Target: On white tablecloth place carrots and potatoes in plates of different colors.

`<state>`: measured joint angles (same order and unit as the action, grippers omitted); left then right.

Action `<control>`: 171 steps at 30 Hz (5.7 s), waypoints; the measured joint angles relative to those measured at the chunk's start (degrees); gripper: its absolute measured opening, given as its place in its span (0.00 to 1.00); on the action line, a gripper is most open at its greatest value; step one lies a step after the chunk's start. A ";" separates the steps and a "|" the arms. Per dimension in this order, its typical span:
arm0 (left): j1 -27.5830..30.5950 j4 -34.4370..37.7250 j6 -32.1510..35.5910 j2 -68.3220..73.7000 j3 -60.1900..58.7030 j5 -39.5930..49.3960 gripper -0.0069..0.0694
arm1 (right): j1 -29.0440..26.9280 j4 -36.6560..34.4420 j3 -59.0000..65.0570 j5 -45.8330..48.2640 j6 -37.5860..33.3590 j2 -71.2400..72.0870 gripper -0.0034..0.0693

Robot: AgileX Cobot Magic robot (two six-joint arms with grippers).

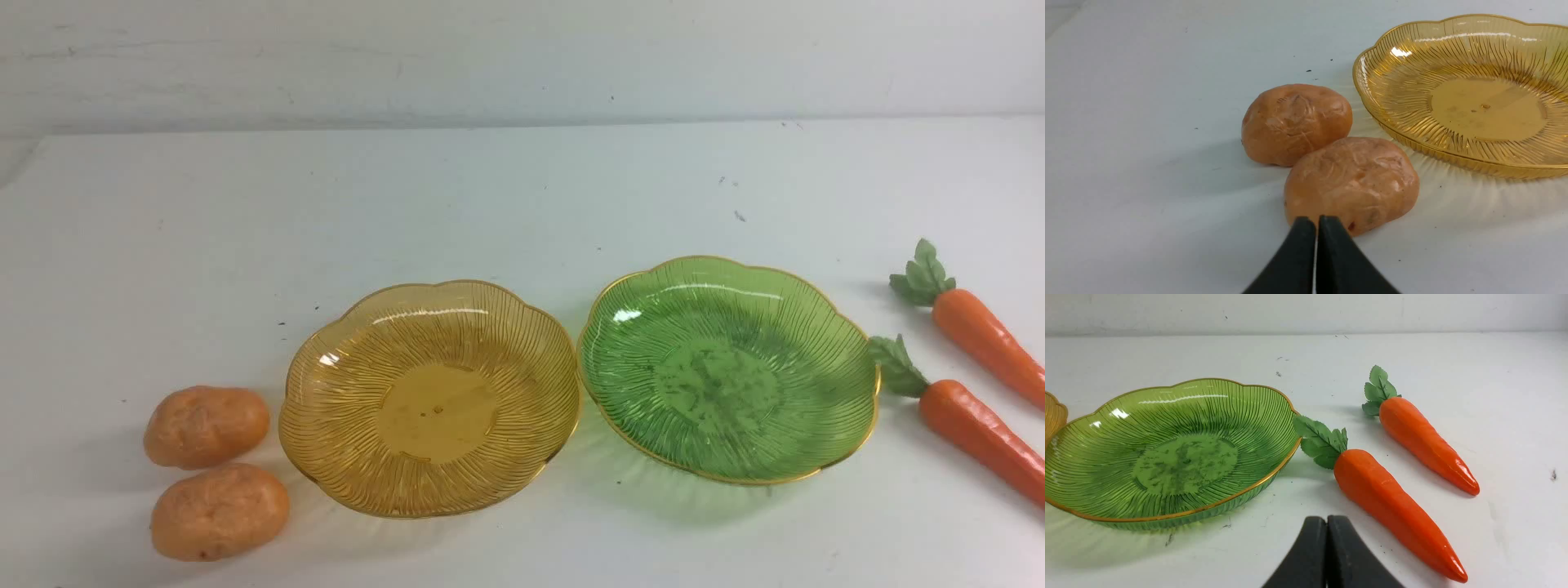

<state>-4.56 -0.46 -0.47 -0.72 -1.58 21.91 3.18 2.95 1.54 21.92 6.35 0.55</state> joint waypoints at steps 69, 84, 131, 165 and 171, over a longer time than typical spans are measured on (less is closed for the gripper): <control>0.00 -0.81 0.05 0.00 0.00 0.00 0.09 | 0.00 -6.26 -38.66 34.54 4.79 -31.02 0.03; 0.00 -0.81 0.05 0.00 0.00 0.00 0.09 | 0.00 6.36 -43.96 29.31 1.05 -70.19 0.37; 0.00 -0.81 0.05 0.00 0.00 0.00 0.09 | 0.00 8.91 -87.99 47.74 0.15 -102.58 0.45; 0.00 -0.81 0.05 0.00 0.00 0.05 0.09 | 14.25 -16.29 -92.41 43.20 -11.07 -115.01 0.86; 0.00 -0.81 0.05 0.00 0.00 0.05 0.09 | 14.25 -8.29 -98.92 48.00 -10.78 -114.92 0.84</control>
<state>-4.56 -1.27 -0.42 -0.72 -1.58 21.96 17.43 -5.34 -97.38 69.92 -4.43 -114.37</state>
